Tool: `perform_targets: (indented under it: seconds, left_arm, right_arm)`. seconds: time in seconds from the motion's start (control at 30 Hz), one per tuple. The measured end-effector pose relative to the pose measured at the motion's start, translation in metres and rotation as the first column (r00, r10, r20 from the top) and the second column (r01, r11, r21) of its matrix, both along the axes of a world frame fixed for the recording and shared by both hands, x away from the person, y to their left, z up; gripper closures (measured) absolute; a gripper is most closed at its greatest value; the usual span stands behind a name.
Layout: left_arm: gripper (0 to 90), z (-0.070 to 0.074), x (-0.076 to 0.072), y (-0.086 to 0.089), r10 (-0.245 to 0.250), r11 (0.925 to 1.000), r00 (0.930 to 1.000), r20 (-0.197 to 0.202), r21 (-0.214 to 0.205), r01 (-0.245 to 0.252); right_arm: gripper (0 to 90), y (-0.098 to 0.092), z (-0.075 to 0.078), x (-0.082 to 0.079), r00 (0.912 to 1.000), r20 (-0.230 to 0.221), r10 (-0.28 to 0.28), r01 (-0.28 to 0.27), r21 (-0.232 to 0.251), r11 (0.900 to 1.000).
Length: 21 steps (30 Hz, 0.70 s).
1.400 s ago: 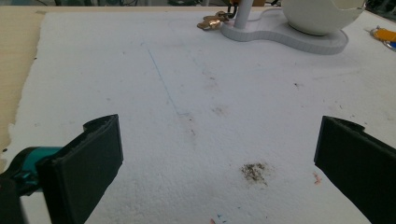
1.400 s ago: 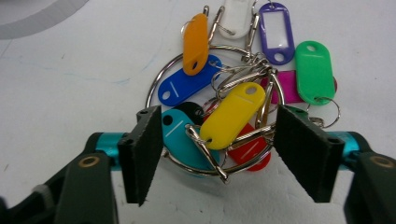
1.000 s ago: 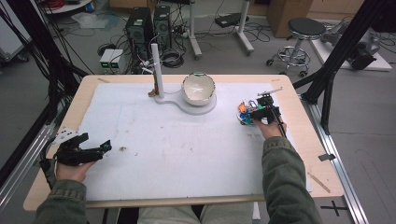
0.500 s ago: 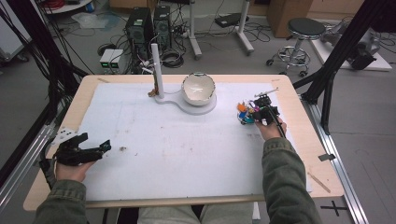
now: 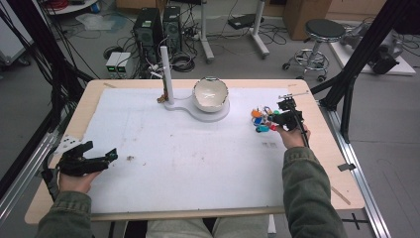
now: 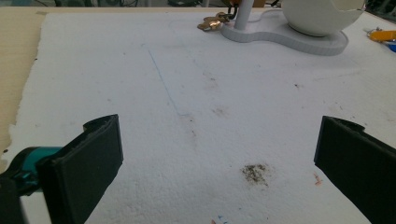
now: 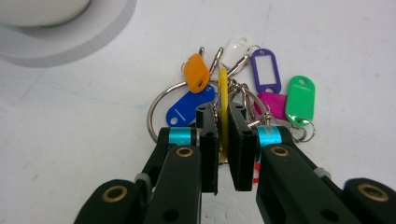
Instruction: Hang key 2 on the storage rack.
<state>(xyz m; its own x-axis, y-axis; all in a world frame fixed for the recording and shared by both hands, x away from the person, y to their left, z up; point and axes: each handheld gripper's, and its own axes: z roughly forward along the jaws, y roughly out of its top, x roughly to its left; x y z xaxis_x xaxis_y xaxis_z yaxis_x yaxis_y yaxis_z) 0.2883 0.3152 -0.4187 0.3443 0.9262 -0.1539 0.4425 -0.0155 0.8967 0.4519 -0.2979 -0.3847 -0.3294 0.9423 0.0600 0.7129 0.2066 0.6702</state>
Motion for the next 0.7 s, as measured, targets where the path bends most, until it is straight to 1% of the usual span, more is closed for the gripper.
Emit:
perform_targets:
  seconds: [0.1, 0.23, 0.33, 0.5, 0.57, 0.63, 0.7]
  left_arm:
    - [1.7, 0.0, 0.0, 0.0, -0.004, 1.0, 1.0, 0.0, 0.004, 0.004]
    - [1.7, 0.0, 0.001, 0.0, -0.003, 1.0, 1.0, 0.002, -0.003, 0.003]
    - [1.7, 0.0, 0.0, 0.0, -0.004, 1.0, 1.0, 0.005, -0.004, 0.004]
    - [1.7, 0.0, 0.0, 0.001, -0.005, 0.9999, 1.0, 0.009, -0.01, 0.005]
    - [1.7, 0.001, 0.0, 0.002, -0.005, 0.9999, 0.9999, 0.011, -0.011, 0.005]
    - [1.7, 0.0, 0.0, 0.002, -0.005, 0.9999, 0.9999, 0.013, -0.014, 0.005]
    - [1.7, 0.0, 0.0, 0.002, -0.006, 0.9999, 0.9999, 0.01, -0.015, 0.007]
  right_arm:
    - [84.5, -0.002, 0.005, -0.004, 0.9999, 0.013, 0.0, 0.0, 0.019, 0.9998]
    - [84.5, -0.002, 0.013, -0.006, 0.9996, 0.029, 0.007, -0.008, 0.035, 0.9994]
    - [84.6, 0.003, 0.021, -0.006, 0.9993, 0.03, 0.022, -0.023, 0.03, 0.9993]
    - [84.6, 0.012, 0.036, -0.005, 0.9978, 0.047, 0.047, -0.047, 0.014, 0.9988]
    - [84.6, 0.015, 0.042, -0.005, 0.9971, 0.059, 0.048, -0.049, 0.019, 0.9986]
    - [84.6, 0.017, 0.049, -0.007, 0.9958, 0.083, 0.037, -0.039, 0.02, 0.999]
    - [84.6, 0.017, 0.055, -0.007, 0.9948, 0.094, 0.039, -0.043, 0.035, 0.9985]
